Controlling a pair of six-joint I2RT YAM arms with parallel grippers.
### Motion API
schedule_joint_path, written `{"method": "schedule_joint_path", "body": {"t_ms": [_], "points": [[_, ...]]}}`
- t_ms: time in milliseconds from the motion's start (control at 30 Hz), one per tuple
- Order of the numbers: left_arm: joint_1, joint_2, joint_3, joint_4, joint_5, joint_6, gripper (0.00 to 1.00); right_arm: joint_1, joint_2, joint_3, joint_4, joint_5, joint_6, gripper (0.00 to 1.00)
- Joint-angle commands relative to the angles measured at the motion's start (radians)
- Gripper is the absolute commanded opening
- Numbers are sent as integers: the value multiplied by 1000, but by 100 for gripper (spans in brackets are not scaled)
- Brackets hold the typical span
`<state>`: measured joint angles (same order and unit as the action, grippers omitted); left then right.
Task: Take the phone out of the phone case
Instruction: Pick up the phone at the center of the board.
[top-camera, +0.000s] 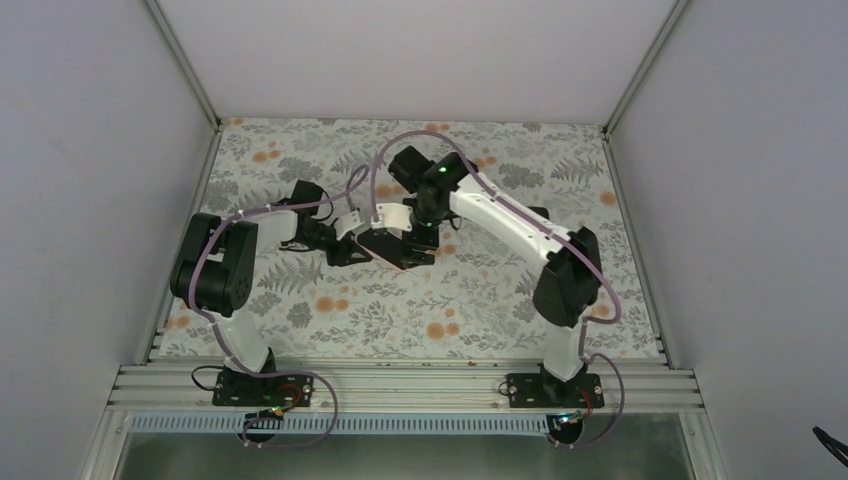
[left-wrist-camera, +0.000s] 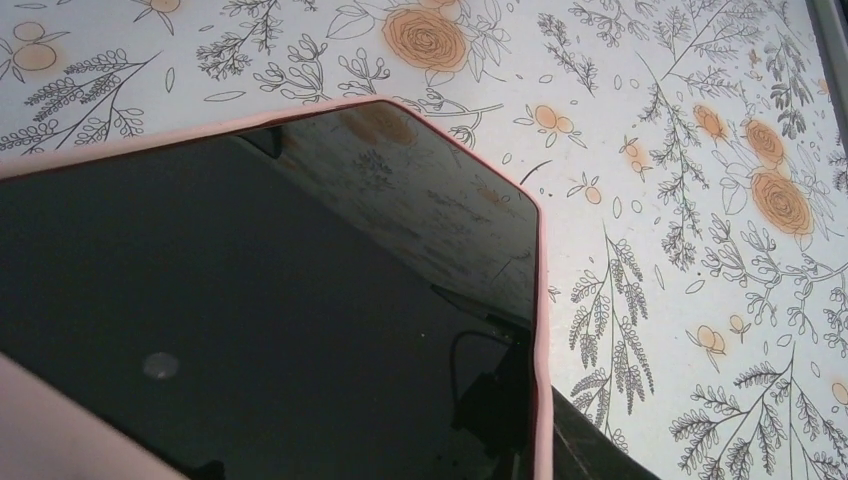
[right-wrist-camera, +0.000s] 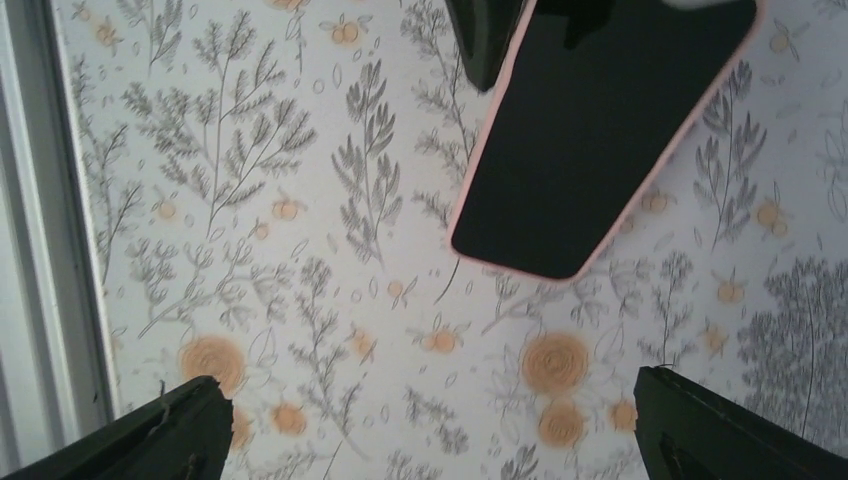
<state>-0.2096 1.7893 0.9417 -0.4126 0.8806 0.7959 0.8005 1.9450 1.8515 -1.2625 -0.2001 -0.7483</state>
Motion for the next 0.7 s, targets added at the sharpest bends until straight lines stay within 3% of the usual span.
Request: {"method": "schedule_joint_path", "body": {"t_ms": [0,200,333,533,667], "points": [[-7,-1,18,19,49,11,39,-47,-106,-113,6,-33,10,100],[-4,-17,4,28,45,9,39,-129,-283,-343,126,-131,-23,100],[-4,-32,3,36,46,0,39,-189,-377,-510,353,-197,-1,100],[-5,-41,12,41,39,-13,39,-207,-358,-690,737,-289,114,100],[-6,-41,8,54,30,-25,39,-207,-325,-716,871,-321,172,100]]}}
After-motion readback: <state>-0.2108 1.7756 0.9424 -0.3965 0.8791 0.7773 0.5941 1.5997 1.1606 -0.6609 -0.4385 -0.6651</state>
